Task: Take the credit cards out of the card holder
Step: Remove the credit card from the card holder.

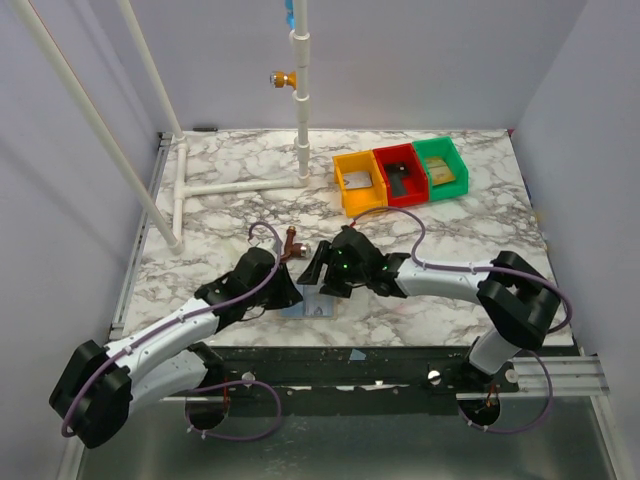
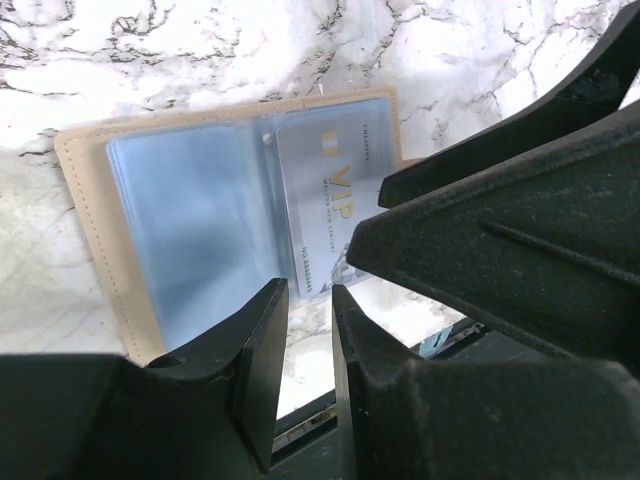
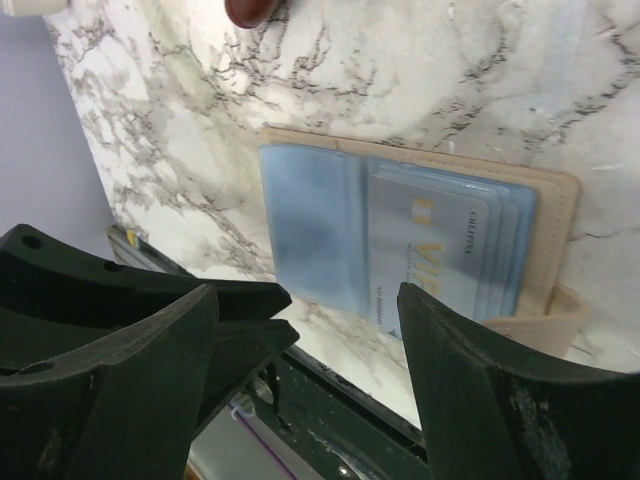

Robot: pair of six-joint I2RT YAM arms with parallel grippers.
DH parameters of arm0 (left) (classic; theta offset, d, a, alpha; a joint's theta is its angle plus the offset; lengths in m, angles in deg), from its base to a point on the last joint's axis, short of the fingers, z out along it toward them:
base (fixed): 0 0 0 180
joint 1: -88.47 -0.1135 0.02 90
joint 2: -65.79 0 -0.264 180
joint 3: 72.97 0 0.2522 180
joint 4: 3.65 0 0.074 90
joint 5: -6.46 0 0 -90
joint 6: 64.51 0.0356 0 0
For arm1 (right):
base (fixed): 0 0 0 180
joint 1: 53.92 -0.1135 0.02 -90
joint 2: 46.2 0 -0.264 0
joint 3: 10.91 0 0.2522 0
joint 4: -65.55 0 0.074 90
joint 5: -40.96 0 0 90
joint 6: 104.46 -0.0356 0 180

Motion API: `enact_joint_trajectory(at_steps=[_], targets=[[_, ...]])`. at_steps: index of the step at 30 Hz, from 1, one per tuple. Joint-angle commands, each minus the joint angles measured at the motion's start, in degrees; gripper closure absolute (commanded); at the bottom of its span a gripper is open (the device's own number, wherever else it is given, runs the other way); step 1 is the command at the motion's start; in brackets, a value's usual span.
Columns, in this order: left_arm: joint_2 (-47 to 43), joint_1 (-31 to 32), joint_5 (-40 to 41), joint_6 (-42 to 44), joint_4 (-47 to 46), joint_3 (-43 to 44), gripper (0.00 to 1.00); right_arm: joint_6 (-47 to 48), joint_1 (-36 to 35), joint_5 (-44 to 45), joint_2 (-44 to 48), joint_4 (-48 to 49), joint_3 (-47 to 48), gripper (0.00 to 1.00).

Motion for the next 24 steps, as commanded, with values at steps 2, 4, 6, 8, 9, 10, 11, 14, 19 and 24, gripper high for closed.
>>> enact_joint_trajectory(at_steps=[2, 4, 6, 8, 9, 10, 11, 14, 19, 24], targets=[[1.52, -0.51, -1.82, 0.34, -2.42, 1.92, 0.73, 3.55, 0.17, 4.49, 1.58, -7.47, 0.03, 0.25], [1.90, -0.48, -1.63, 0.57, -2.22, 2.25, 0.74, 4.94, 0.18, 5.86, 1.87, -8.51, -0.13, 0.26], [2.17, -0.60, -1.54, 0.80, -2.12, 2.44, 0.73, 5.99, 0.19, 7.13, 2.14, -9.84, -0.09, 0.30], [2.43, -0.64, -1.62, 0.82, -2.20, 2.60, 0.74, 7.22, -0.02, 8.30, 2.07, -11.24, 0.39, 0.33], [2.67, -0.70, -1.63, 0.84, -2.27, 2.71, 0.74, 7.77, -0.18, 8.81, 1.91, -12.18, 0.82, 0.34], [2.88, -0.71, -1.79, 0.84, -2.36, 2.80, 0.74, 8.24, -0.44, 9.30, 1.72, -12.79, 1.32, 0.35], [3.12, -0.71, -1.87, 0.84, -2.51, 2.86, 0.74, 8.73, -0.85, 10.11, 1.54, -13.51, 1.82, 0.36], [3.97, -0.77, -1.99, 0.84, -2.67, 3.15, 0.74, 9.58, -2.21, 12.84, 0.69, -15.82, 3.42, 0.37], [5.13, -0.94, -1.76, 0.95, -2.86, 3.39, 0.74, 10.55, -3.32, 16.49, -0.27, -17.95, 4.67, 0.45], [6.13, -1.30, -2.57, 1.02, -3.82, 2.79, 0.74, 10.97, -4.11, 16.84, -2.09, -18.56, 5.50, 0.52]])
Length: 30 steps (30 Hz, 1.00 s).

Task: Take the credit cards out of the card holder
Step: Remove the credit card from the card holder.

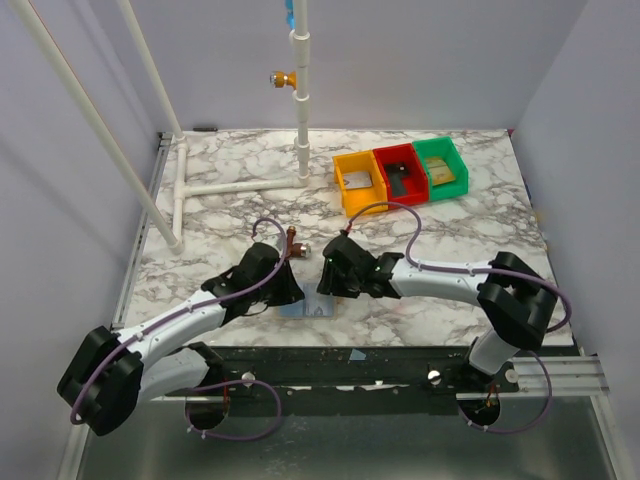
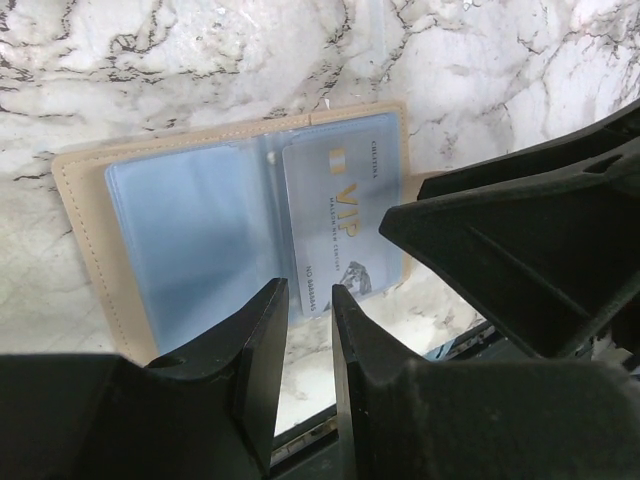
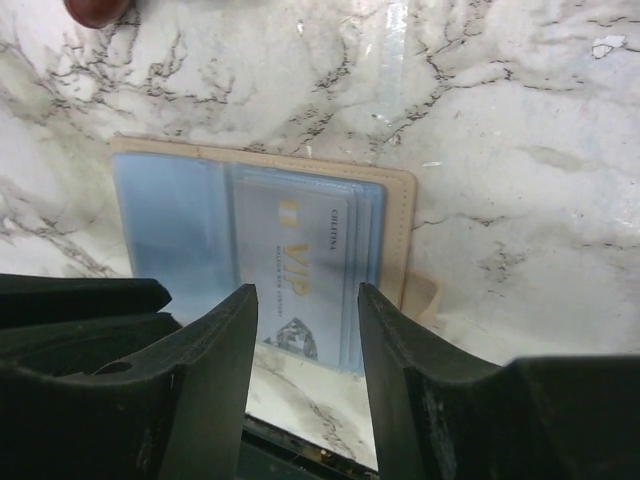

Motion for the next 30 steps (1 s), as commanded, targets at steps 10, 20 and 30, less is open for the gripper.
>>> enact_joint_trajectory(at_steps=[10, 20, 30], targets=[[2.05, -1.37, -3.08, 0.19, -4.25, -0.44, 0.74, 1.48, -2.36, 4.56, -5.04, -3.80, 2.35, 0.78], [4.65, -1.99, -1.59, 0.52, -4.09, -1.68, 0.74, 2.70, -2.52, 4.86, -7.30, -5.31, 3.12, 0.90], [6.75, -2.65, -3.47, -0.65, -8.02, -4.00, 0.78, 4.28, -3.22, 6.37, -8.75, -7.33, 5.55, 0.94]])
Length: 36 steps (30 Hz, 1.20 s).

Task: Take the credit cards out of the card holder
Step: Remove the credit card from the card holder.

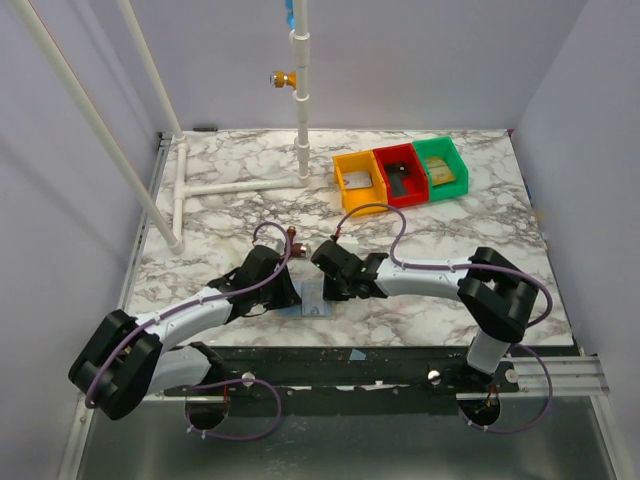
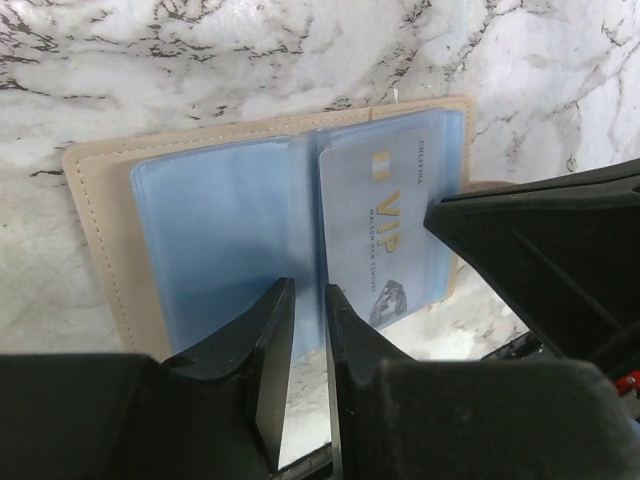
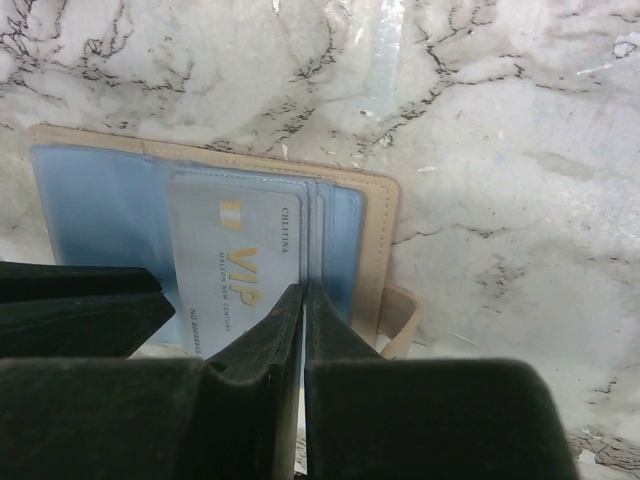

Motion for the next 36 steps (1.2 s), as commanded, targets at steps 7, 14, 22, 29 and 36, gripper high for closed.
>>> enact_joint_trajectory(at_steps=[7, 14, 22, 29, 36], targets=[[2.81, -1.80, -4.90, -2.11, -8.47, -3.18, 0.76, 2.36, -2.53, 4.02, -5.26, -5.33, 4.58, 0.94], [2.64, -2.76, -6.55, -2.71, -10.26, -4.37, 0.79, 2.08, -2.74, 4.29, -6.59, -5.95, 5.04, 0.97], [2.69, -5.28, -12.84, -5.20, -16.42, -7.73, 0.85, 1.52, -2.71, 4.05, -7.15, -5.60, 3.40, 0.99], [2.09, -6.25, -16.39, -7.27, -19.92, -9.02, 0.94, 1.39, -2.75, 4.46, -7.50, -5.51, 2.67, 0.99], [0.88, -8.03, -19.15, -8.64, -21.29, -10.13, 1.00, 1.12, -2.70, 6.35, -7.60, -6.34, 1.76, 0.99]])
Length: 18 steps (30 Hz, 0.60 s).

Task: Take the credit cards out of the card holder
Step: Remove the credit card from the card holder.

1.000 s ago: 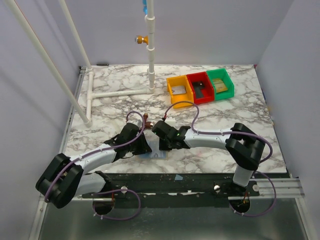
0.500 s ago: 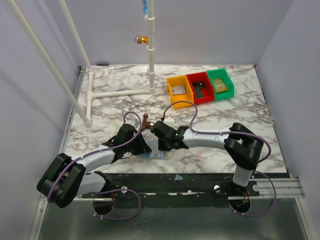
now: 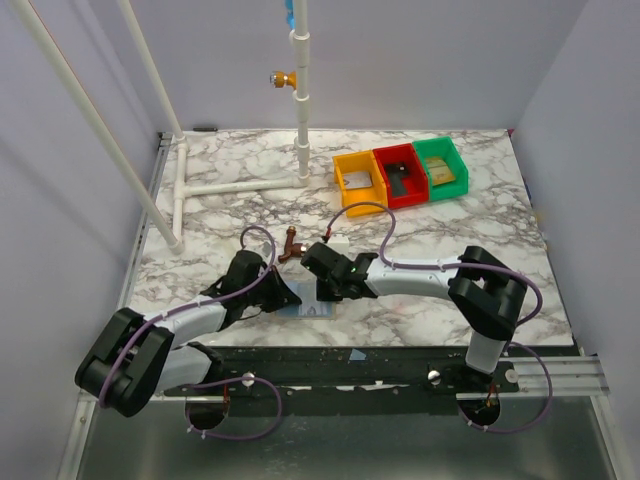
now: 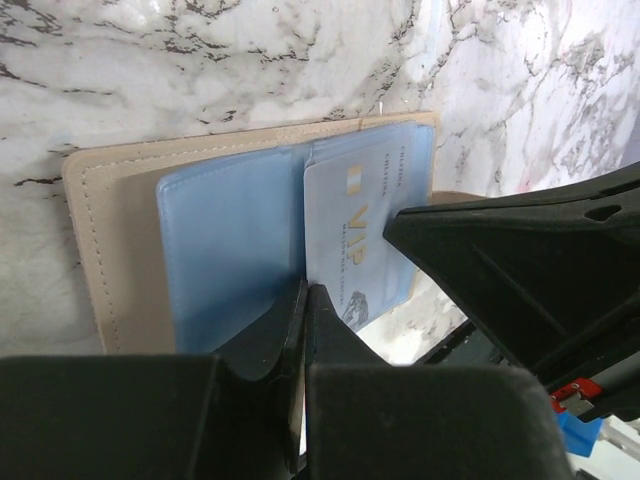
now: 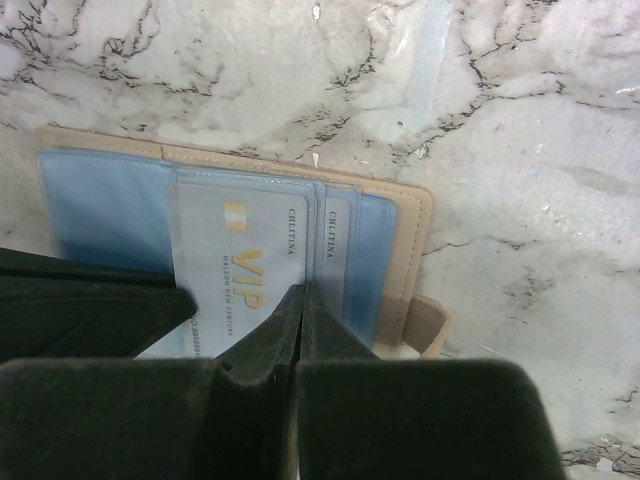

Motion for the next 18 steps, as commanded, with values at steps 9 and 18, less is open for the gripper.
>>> enact_joint_trajectory(at_steps=[9, 18], targets=[[-3.90, -2.92, -8.44, -1.12, -3.12, -2.67, 1.00, -0.76, -0.60, 4.48, -4.07, -3.61, -4.55, 0.99], [-4.03, -4.16, -8.43, -0.44, -1.96, -3.29, 1.00, -0.69, -0.51, 6.65, -3.86, -5.18, -4.16, 0.99]])
